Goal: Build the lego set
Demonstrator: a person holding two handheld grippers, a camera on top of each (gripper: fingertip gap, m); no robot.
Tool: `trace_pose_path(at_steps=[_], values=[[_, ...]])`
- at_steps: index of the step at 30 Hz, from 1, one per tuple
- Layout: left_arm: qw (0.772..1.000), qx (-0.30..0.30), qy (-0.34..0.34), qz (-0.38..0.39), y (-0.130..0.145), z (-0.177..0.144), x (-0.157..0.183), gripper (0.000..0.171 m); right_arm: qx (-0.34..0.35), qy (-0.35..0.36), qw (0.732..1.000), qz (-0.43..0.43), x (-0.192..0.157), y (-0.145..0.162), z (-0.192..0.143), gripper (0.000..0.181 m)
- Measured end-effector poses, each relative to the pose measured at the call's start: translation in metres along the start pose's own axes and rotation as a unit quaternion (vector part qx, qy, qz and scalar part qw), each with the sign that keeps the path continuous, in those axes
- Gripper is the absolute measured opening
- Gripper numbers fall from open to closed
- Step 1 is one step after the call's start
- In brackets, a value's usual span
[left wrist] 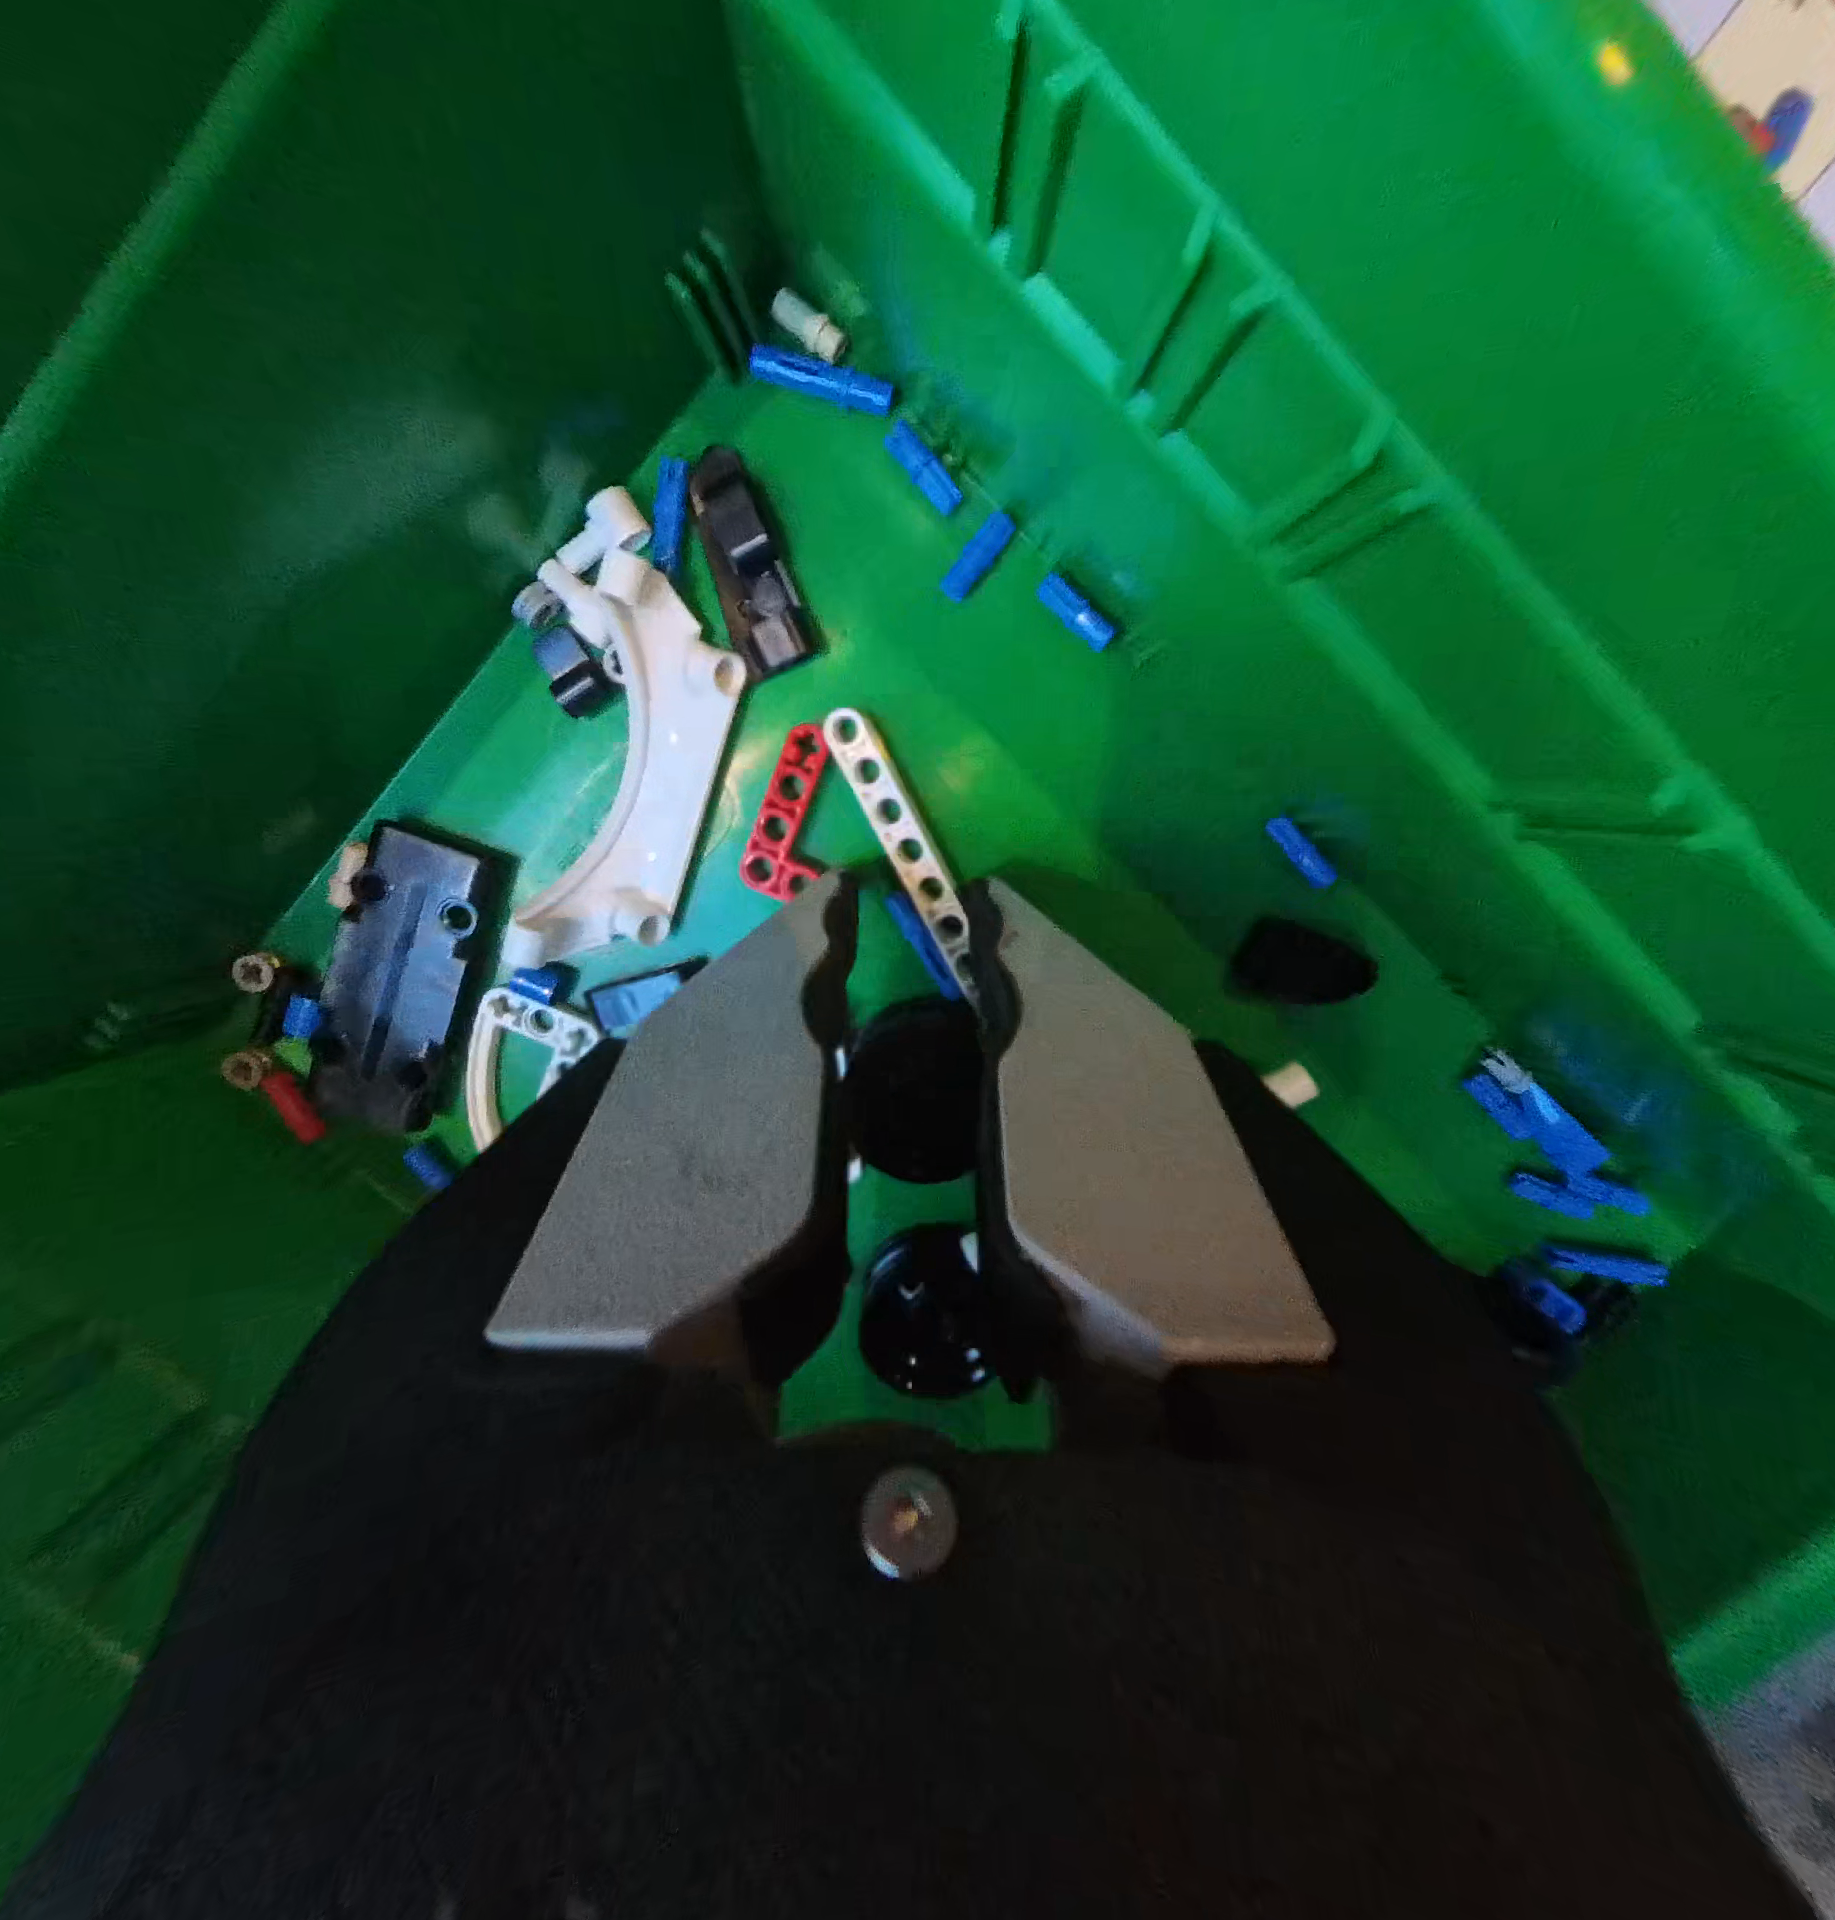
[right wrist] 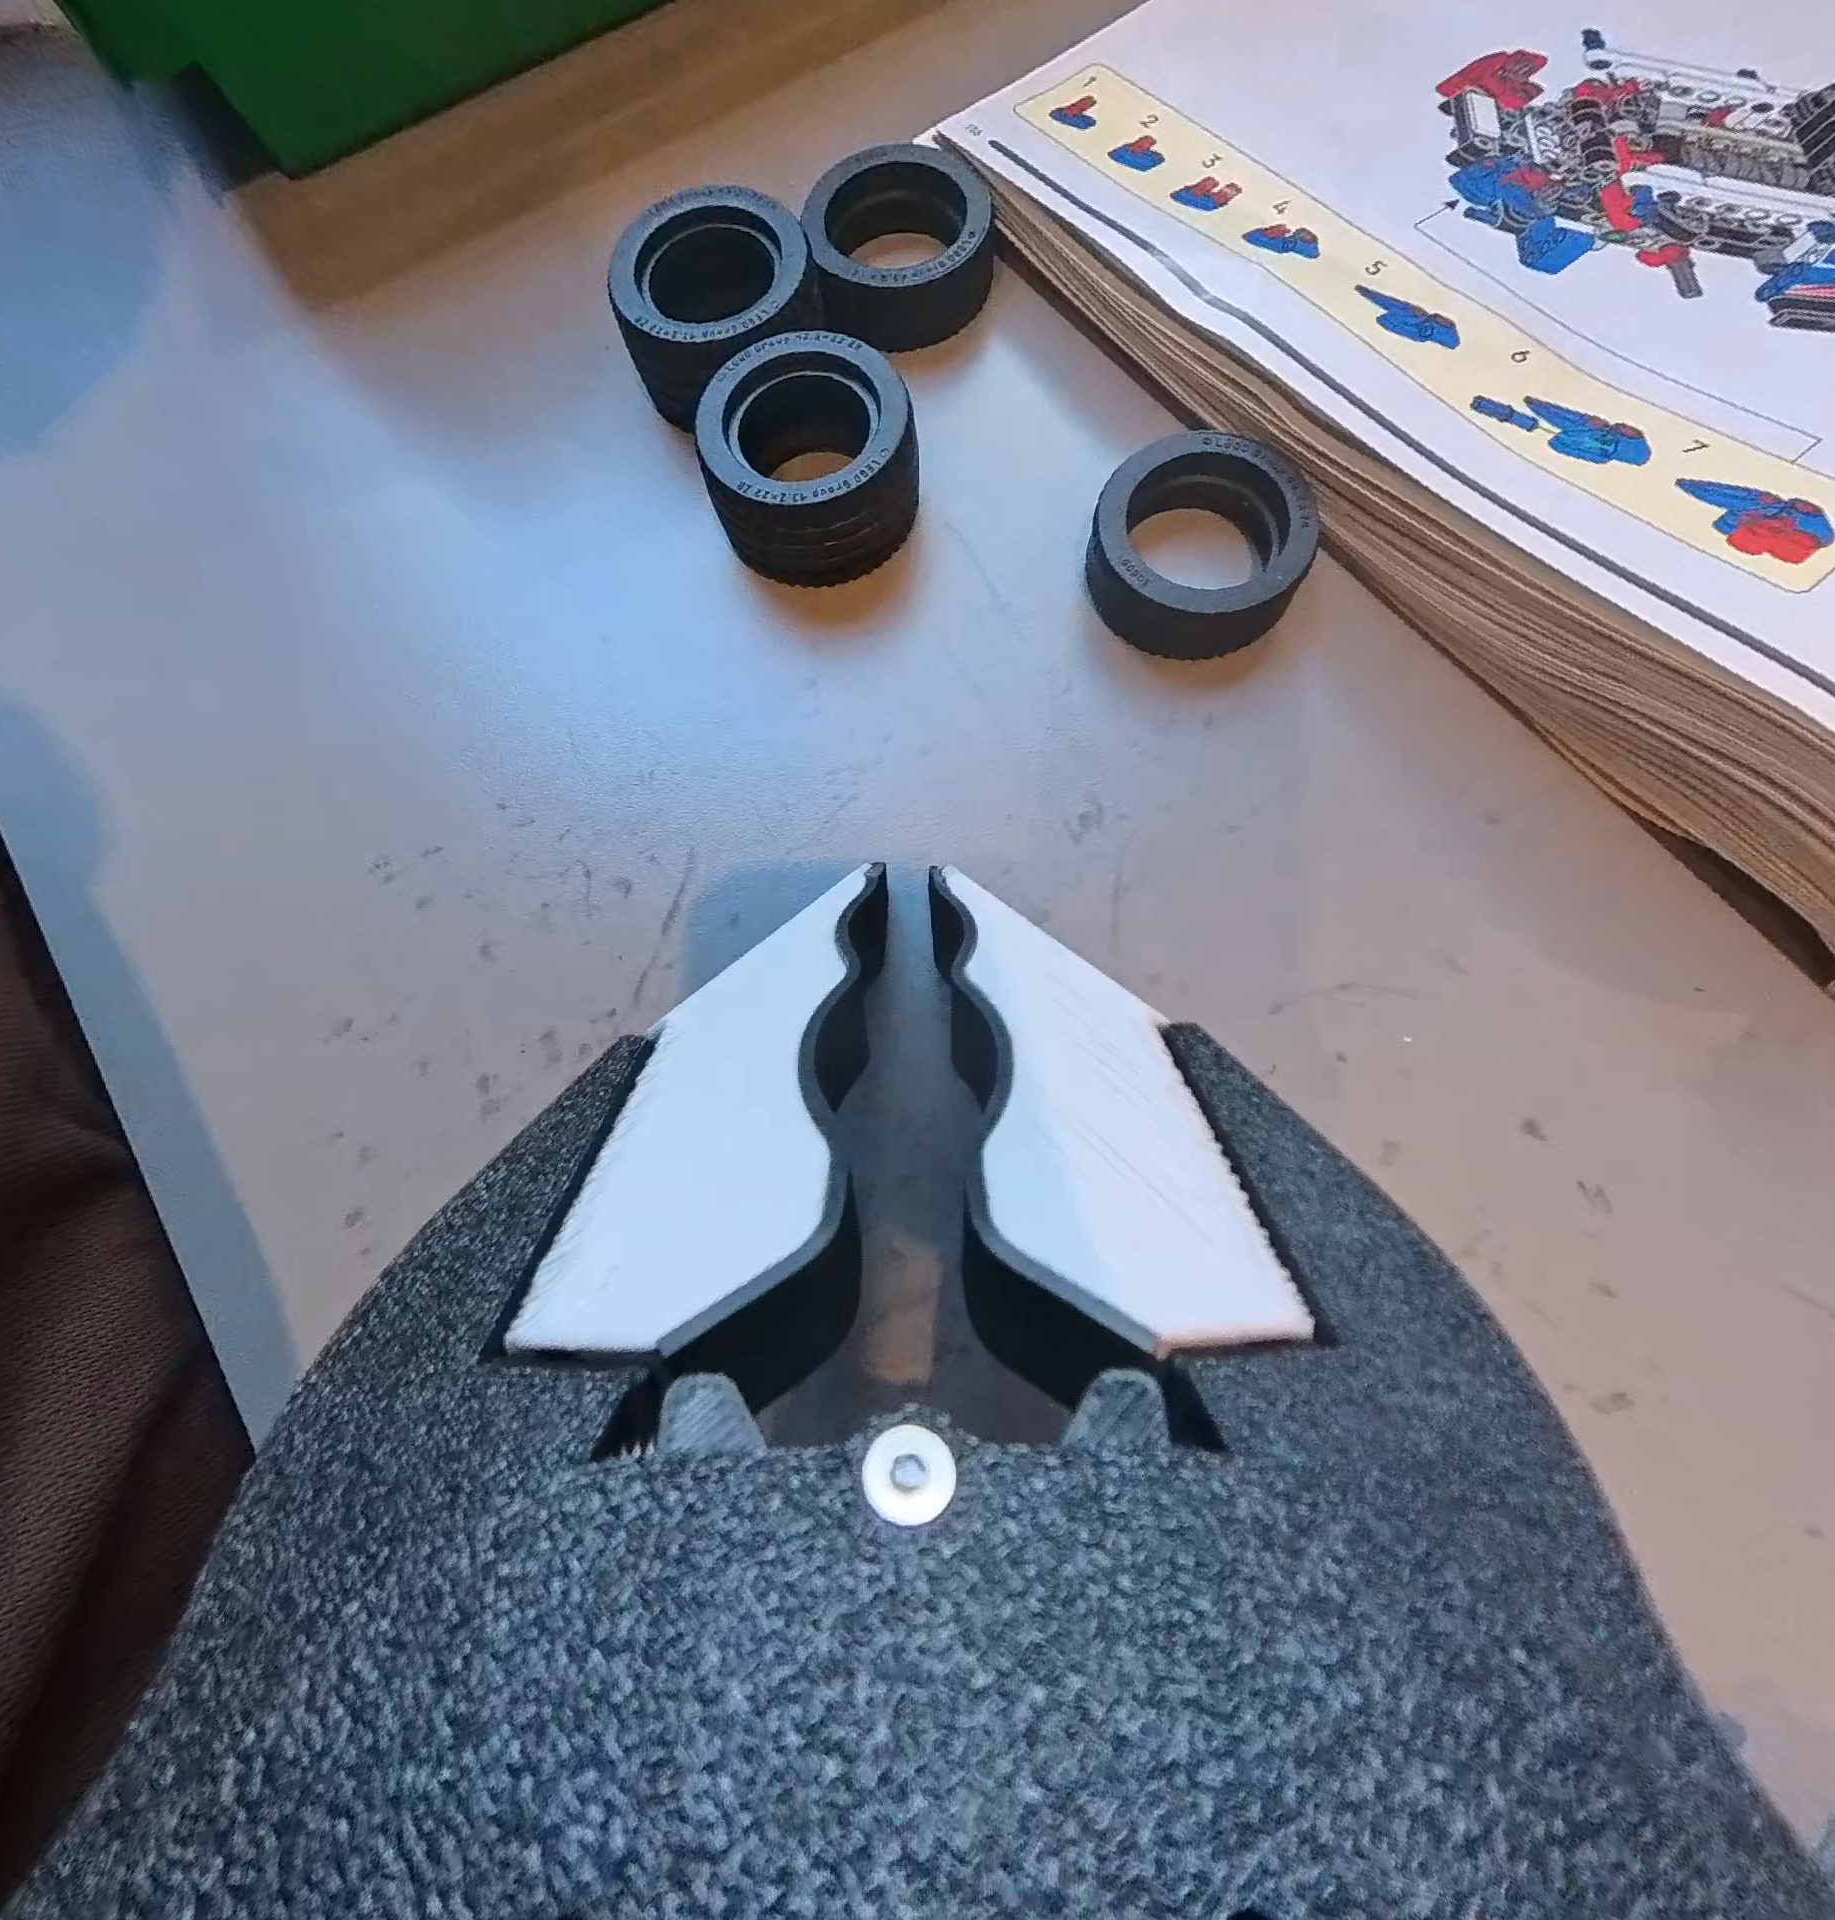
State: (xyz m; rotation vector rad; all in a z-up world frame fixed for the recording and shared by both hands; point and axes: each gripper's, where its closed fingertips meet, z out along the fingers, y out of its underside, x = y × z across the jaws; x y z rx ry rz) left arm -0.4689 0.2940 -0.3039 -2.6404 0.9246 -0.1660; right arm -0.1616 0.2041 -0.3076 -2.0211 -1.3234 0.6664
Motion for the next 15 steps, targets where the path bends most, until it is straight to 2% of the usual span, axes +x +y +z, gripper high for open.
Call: trace_pose_path(at_steps=[2, 5, 10, 12, 15], values=[[0.999, 0.027, -0.015, -0.009, -0.008, -0.004, -0.008, 0.019, 0.000, -0.001, 1.000, 0.000, 0.000, 0.000, 0.000, 0.008], [0.996, 0.079, 0.034, -0.006, -0.034, -0.006, 0.008, 0.017, 0.000, 0.001, 1.000, -0.001, 0.000, 0.000, 0.000, 0.008], [0.997, 0.063, 0.031, 0.030, -0.047, 0.012, 0.012, 0.018, 0.000, 0.003, 1.000, -0.001, 0.000, 0.000, 0.000, 0.008], [0.997, 0.053, 0.036, 0.032, -0.049, 0.017, 0.014, 0.007, 0.000, 0.004, 1.000, 0.000, 0.001, 0.000, 0.000, 0.008], [0.998, 0.041, 0.038, 0.031, -0.049, 0.019, 0.014, 0.007, -0.001, 0.003, 1.000, 0.001, 0.001, 0.001, 0.000, 0.008]])
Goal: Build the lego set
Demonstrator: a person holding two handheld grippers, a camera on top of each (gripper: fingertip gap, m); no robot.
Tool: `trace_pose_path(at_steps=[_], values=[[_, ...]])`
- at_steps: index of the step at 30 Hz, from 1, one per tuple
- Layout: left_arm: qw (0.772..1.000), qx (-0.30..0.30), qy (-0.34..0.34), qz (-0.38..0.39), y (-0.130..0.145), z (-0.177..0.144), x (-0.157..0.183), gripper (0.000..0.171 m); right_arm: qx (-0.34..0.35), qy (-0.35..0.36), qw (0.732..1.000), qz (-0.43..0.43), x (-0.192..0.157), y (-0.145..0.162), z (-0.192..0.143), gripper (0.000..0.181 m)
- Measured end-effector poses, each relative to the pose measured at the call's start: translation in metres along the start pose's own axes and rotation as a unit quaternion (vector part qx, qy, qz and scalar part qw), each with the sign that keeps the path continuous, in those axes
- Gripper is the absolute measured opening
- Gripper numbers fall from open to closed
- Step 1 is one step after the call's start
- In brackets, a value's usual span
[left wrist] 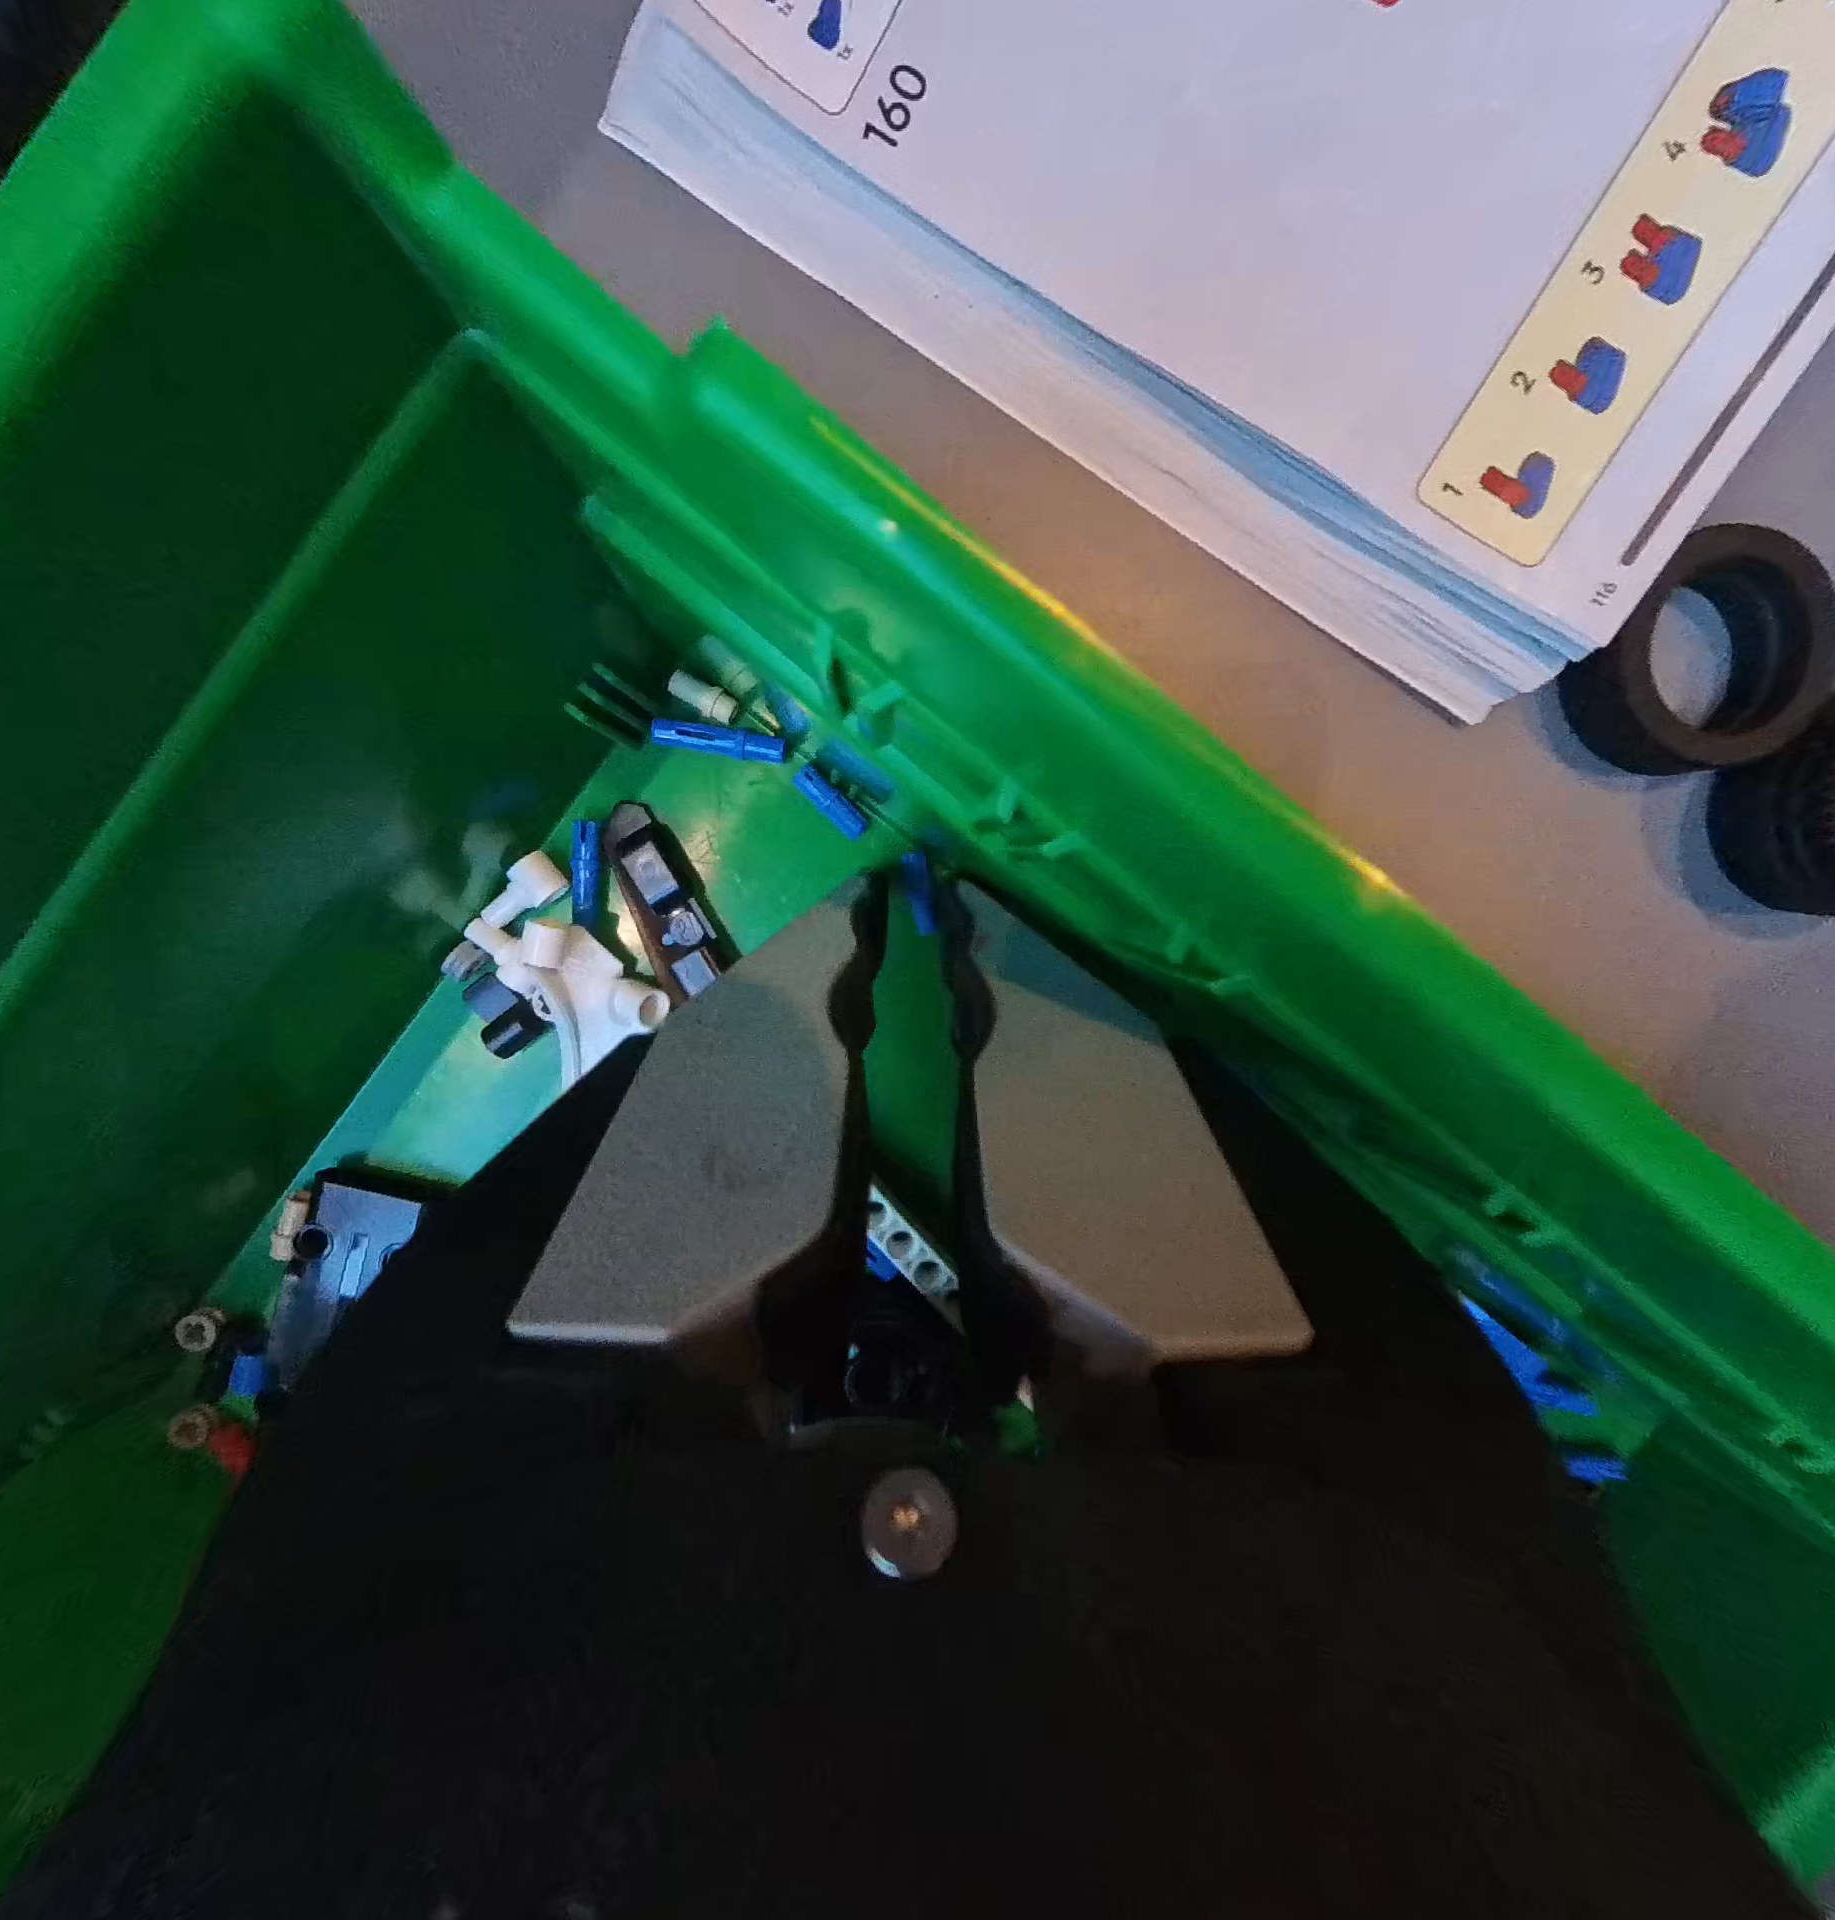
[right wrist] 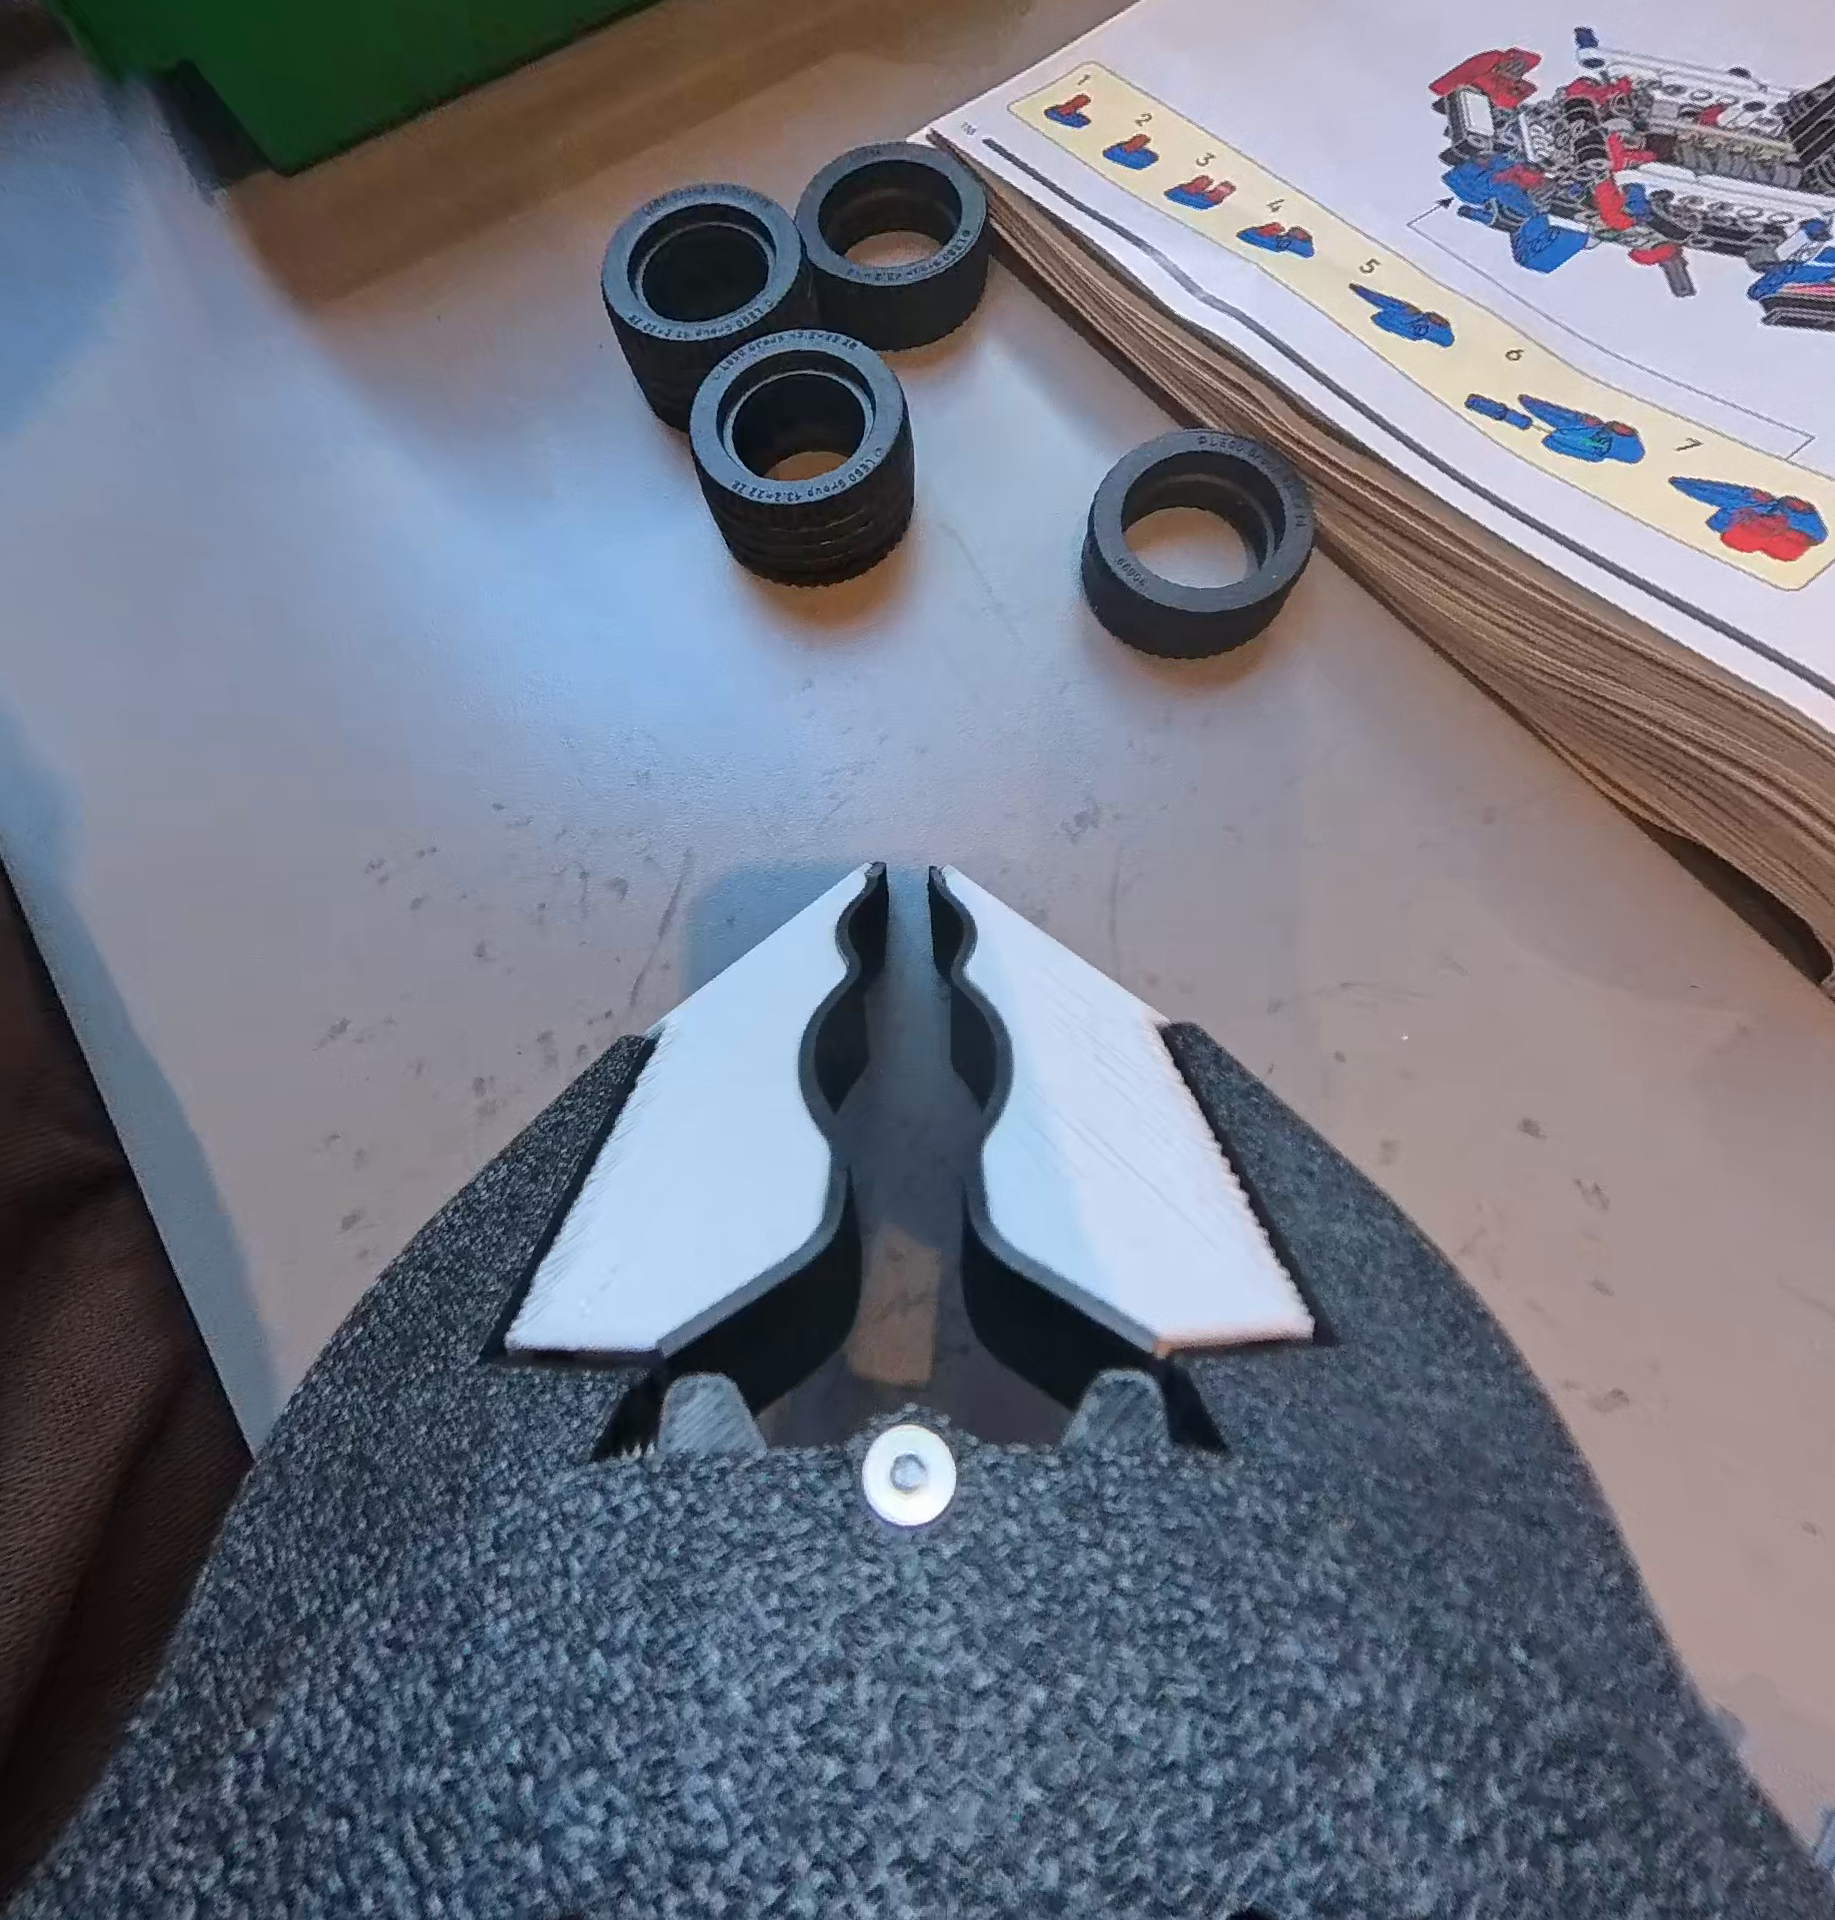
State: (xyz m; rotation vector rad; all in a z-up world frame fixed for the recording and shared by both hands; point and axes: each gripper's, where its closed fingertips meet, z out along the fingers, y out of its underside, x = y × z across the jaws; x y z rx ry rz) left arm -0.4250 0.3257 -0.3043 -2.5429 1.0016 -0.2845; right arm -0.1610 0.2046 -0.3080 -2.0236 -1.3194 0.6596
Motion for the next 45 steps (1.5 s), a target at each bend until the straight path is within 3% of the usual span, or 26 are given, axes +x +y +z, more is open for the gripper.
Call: trace_pose_path(at_steps=[12, 18, 21, 25, 28, 30, 34, 36, 39, 45], values=[[0.998, 0.012, 0.007, -0.055, 0.009, -0.010, -0.010, 0.002, 0.005, -0.004, 1.000, -0.006, -0.002, -0.001, -0.001, 0.007], [0.994, 0.067, -0.038, -0.077, 0.002, -0.071, -0.009, 0.003, 0.026, 0.003, 0.999, -0.020, -0.004, -0.006, -0.006, 0.008], [0.989, 0.116, -0.059, -0.063, -0.014, -0.120, 0.019, 0.002, 0.057, 0.008, 0.998, -0.028, -0.008, -0.013, -0.014, 0.008], [0.986, 0.158, -0.060, 0.004, -0.041, -0.154, 0.107, 0.003, 0.100, -0.008, 0.995, -0.012, -0.021, -0.018, -0.031, 0.008], [0.982, 0.183, -0.004, 0.035, -0.063, -0.130, 0.189, 0.002, 0.123, -0.007, 0.992, -0.017, -0.027, -0.019, -0.041, 0.008], [0.982, 0.185, 0.020, 0.031, -0.072, -0.089, 0.227, 0.002, 0.136, -0.013, 0.990, -0.020, -0.032, -0.020, -0.047, 0.008], [0.993, 0.116, 0.023, 0.005, -0.064, 0.008, 0.248, 0.003, 0.144, -0.023, 0.989, -0.031, -0.039, -0.017, -0.055, 0.008], [0.997, 0.077, 0.001, 0.012, -0.055, 0.036, 0.245, 0.003, 0.144, -0.030, 0.988, -0.039, -0.045, -0.015, -0.058, 0.008], [0.996, 0.090, -0.007, 0.028, -0.059, 0.044, 0.247, 0.003, 0.141, -0.026, 0.988, -0.053, -0.047, -0.012, -0.061, 0.008], [0.996, 0.090, -0.009, 0.016, -0.053, 0.034, 0.250, 0.019, 0.119, -0.027, 0.991, -0.052, -0.049, 0.002, -0.058, 0.010]])
